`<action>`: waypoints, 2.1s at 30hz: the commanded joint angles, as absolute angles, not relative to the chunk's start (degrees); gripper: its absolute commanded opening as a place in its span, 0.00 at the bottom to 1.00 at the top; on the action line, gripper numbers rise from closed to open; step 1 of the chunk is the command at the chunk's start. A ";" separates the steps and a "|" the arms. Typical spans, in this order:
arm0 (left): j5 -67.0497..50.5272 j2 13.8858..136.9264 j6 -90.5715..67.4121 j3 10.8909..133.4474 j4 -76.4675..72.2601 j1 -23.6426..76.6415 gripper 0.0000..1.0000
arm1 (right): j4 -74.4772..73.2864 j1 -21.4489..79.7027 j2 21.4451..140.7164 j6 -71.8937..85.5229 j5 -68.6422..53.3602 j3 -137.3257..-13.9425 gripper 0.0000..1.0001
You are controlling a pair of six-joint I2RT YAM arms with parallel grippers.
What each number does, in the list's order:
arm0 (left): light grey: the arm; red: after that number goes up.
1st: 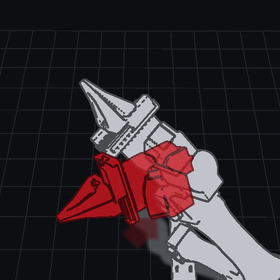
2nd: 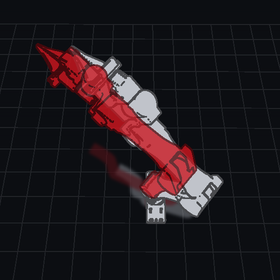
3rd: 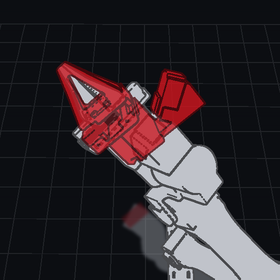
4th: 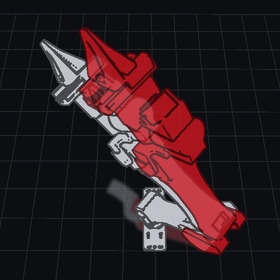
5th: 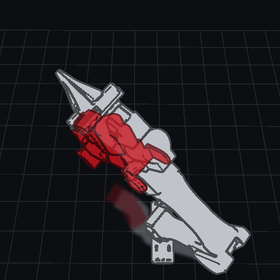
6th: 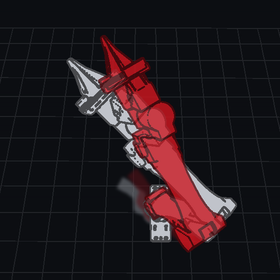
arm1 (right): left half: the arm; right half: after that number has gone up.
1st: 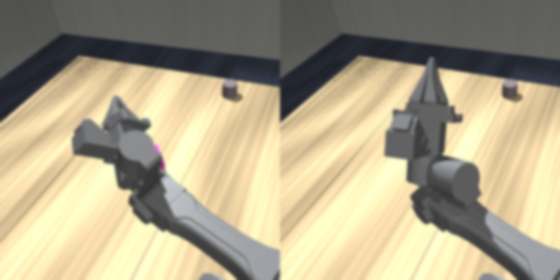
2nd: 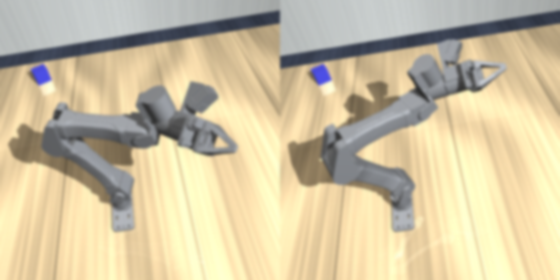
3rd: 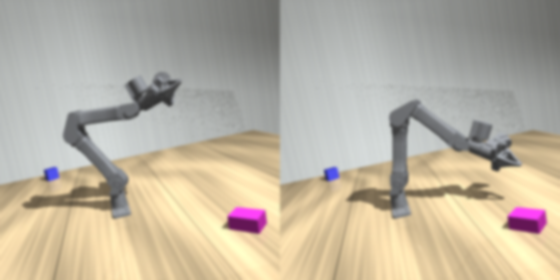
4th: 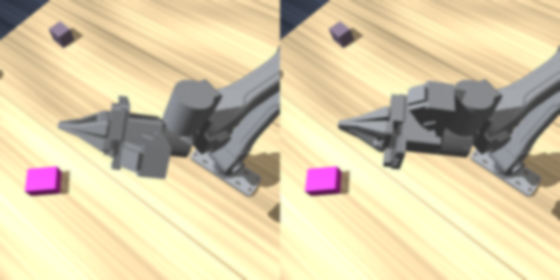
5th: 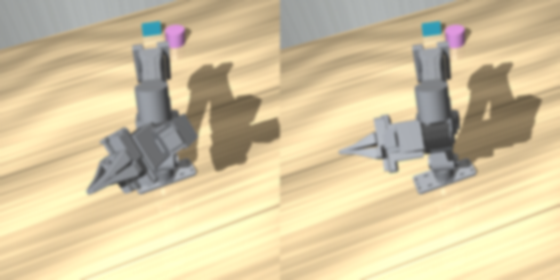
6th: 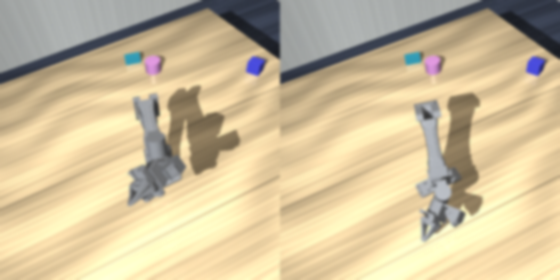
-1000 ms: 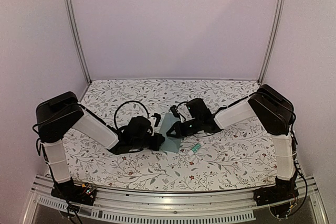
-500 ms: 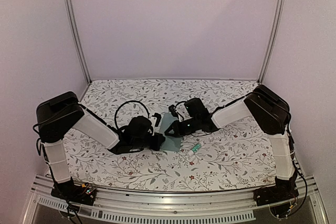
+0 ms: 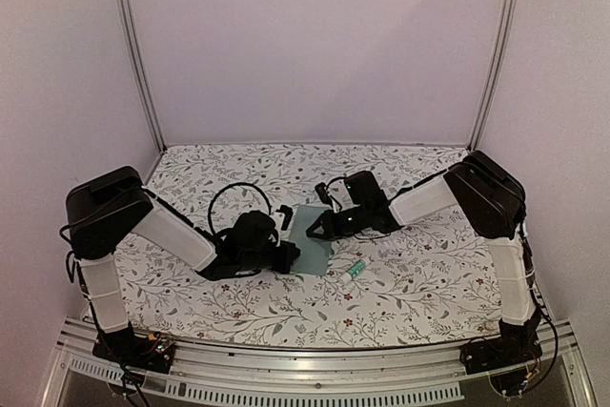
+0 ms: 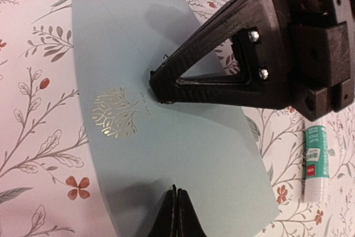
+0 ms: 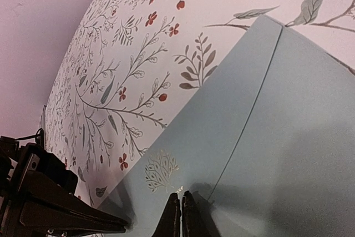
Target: Place the letter into the envelope and seal it
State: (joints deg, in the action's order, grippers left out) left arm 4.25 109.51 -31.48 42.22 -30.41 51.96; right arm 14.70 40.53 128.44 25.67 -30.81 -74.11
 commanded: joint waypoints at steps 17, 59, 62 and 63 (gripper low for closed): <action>5.21 109.95 -31.00 42.18 -25.09 53.00 0.00 | 5.06 41.32 125.11 20.61 -26.90 -77.83 0.05; 5.53 109.99 -30.66 42.62 -24.79 53.19 0.00 | 4.48 41.57 128.24 21.01 -19.43 -72.71 0.04; 5.60 109.83 -30.67 42.63 -24.70 53.17 0.00 | 4.56 41.36 128.38 21.01 -19.13 -72.28 0.04; 5.62 109.78 -30.66 42.63 -24.70 53.17 0.00 | 4.61 41.33 128.40 20.94 -18.96 -72.06 0.04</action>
State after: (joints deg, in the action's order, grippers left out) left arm 5.26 109.51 -31.42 42.81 -29.26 52.23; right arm 9.56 43.24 126.61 21.58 -23.35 -74.76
